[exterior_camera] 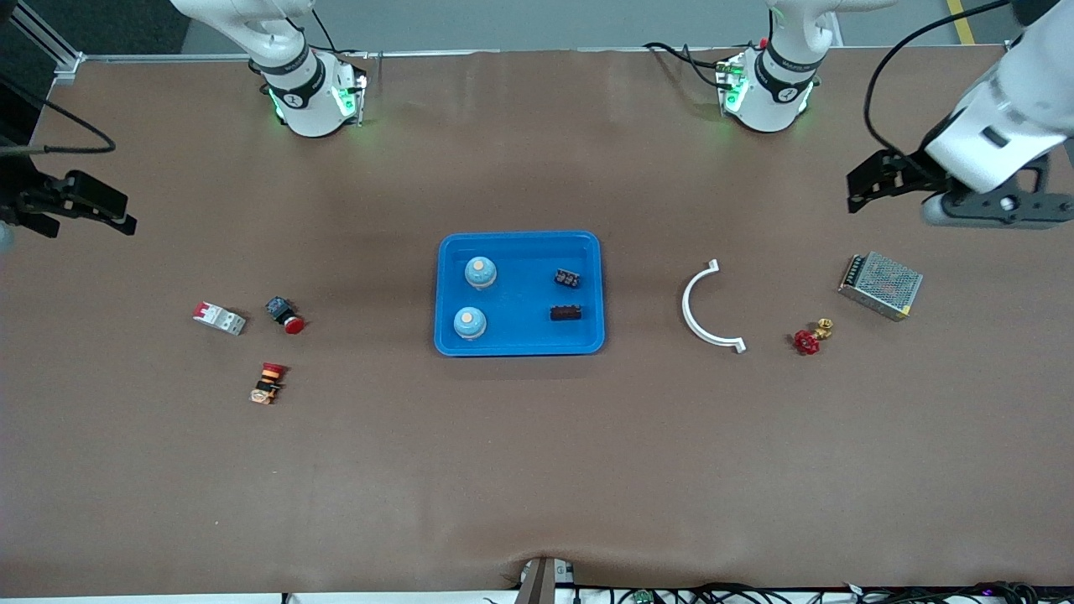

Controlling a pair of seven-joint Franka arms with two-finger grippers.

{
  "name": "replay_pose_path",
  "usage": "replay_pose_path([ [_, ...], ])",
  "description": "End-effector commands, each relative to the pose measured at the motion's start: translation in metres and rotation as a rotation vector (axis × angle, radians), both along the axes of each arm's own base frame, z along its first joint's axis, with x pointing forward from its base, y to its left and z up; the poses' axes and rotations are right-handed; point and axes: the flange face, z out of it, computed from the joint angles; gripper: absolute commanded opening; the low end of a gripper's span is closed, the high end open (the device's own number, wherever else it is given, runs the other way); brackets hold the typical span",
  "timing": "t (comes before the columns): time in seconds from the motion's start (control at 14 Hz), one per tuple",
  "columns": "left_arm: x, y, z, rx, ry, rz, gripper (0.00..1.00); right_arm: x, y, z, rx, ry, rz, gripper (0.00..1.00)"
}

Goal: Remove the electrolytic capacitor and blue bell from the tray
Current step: 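Reach the right gripper to a bell while the left gripper reaches a capacitor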

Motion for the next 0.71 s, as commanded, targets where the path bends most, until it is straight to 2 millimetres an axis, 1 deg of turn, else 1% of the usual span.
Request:
replay_pose_path([
  [0.0, -0.01, -0.031, -0.028, 0.005, 0.029, 0.049, 1.0, 0.004, -0.003, -0.051, 0.004, 0.016, -0.003, 1.0],
  [0.14, -0.014, -0.052, -0.054, 0.013, 0.031, 0.078, 1.0, 0.005, -0.003, -0.104, 0.003, 0.012, -0.022, 1.0],
  [0.21, -0.015, -0.062, -0.071, 0.015, 0.031, 0.087, 1.0, 0.004, -0.002, -0.125, -0.001, 0.008, -0.047, 1.0],
  [0.28, -0.018, -0.071, -0.086, 0.018, 0.032, 0.096, 1.0, 0.001, 0.003, -0.146, -0.004, 0.004, -0.116, 1.0],
  [0.36, -0.017, -0.075, -0.103, 0.018, 0.036, 0.114, 1.0, -0.002, 0.015, -0.159, -0.007, -0.007, -0.189, 1.0],
  [0.43, -0.016, -0.083, -0.116, 0.016, 0.04, 0.126, 1.0, -0.005, 0.034, -0.172, -0.013, -0.011, -0.257, 1.0],
  [0.64, -0.015, -0.116, -0.152, 0.014, 0.069, 0.204, 1.0, -0.012, 0.097, -0.195, -0.014, -0.033, -0.447, 1.0],
])
